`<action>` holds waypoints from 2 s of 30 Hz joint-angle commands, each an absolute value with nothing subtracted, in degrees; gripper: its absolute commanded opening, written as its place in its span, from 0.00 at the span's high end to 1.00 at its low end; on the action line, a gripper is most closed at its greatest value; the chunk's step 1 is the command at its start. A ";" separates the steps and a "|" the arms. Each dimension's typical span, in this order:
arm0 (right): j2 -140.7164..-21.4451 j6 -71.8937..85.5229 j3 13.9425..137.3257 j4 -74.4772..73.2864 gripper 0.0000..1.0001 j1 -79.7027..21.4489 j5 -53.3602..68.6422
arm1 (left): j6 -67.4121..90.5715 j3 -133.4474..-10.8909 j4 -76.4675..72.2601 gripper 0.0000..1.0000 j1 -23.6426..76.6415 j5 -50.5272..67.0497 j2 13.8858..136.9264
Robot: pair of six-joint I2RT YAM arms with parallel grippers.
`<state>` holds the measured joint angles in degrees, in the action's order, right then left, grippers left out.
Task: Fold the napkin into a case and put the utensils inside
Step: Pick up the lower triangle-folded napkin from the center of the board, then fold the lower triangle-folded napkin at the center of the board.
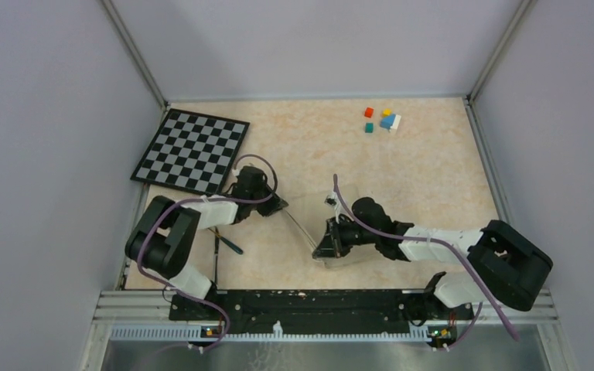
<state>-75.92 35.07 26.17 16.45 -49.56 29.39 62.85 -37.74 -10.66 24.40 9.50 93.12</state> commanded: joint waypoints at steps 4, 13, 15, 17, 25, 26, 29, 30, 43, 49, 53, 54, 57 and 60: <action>-83.16 44.32 20.93 38.36 1.00 -50.94 40.21 | 57.96 -39.14 12.44 1.00 23.44 -9.82 78.42; -91.59 58.00 14.96 57.56 1.00 -50.36 42.66 | 73.90 -47.32 37.52 1.00 30.20 -27.51 73.67; -91.23 58.38 13.75 56.26 1.00 -48.71 42.82 | 80.95 -55.68 48.97 1.00 32.62 -30.50 79.85; -89.31 56.47 13.25 50.80 1.00 -46.81 42.39 | 85.66 -63.06 57.11 1.00 33.61 -31.05 87.00; -83.37 45.17 16.82 26.44 1.00 -41.72 38.97 | 92.23 -85.33 72.05 1.00 37.18 -30.86 109.26; -83.15 43.81 16.92 24.68 1.00 -41.06 38.59 | 92.64 -87.32 73.07 1.00 37.75 -31.29 110.84; -82.83 41.73 16.63 21.81 1.00 -40.04 38.03 | 95.46 -95.17 79.25 1.00 39.68 -33.55 115.49; -82.71 40.96 16.61 20.70 1.00 -39.98 37.35 | 96.00 -97.67 80.76 1.00 40.26 -34.11 116.88; -83.61 44.41 19.42 28.82 1.00 -47.76 38.69 | 82.38 -88.50 70.34 1.00 39.30 -31.70 104.25; -88.78 52.09 20.83 41.33 1.00 -52.53 40.35 | 80.14 -79.13 68.14 1.00 36.41 -32.20 96.46; -90.01 53.19 19.70 43.92 1.00 -52.58 40.69 | 82.34 -82.11 72.92 1.00 36.58 -32.20 99.33; -89.85 53.15 19.36 44.02 1.00 -52.56 40.63 | 82.43 -82.91 72.99 1.00 36.72 -32.06 100.46; -89.20 52.95 17.89 43.67 1.00 -51.43 40.29 | 82.33 -85.47 72.20 1.00 36.97 -30.97 104.09; -88.71 52.27 16.33 42.80 1.00 -49.11 40.29 | 82.26 -88.66 71.64 1.00 37.63 -30.79 108.00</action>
<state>-89.08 52.71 19.33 43.79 -50.92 37.17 81.78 -83.61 72.64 37.56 -26.59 104.22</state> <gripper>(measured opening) 0.031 0.016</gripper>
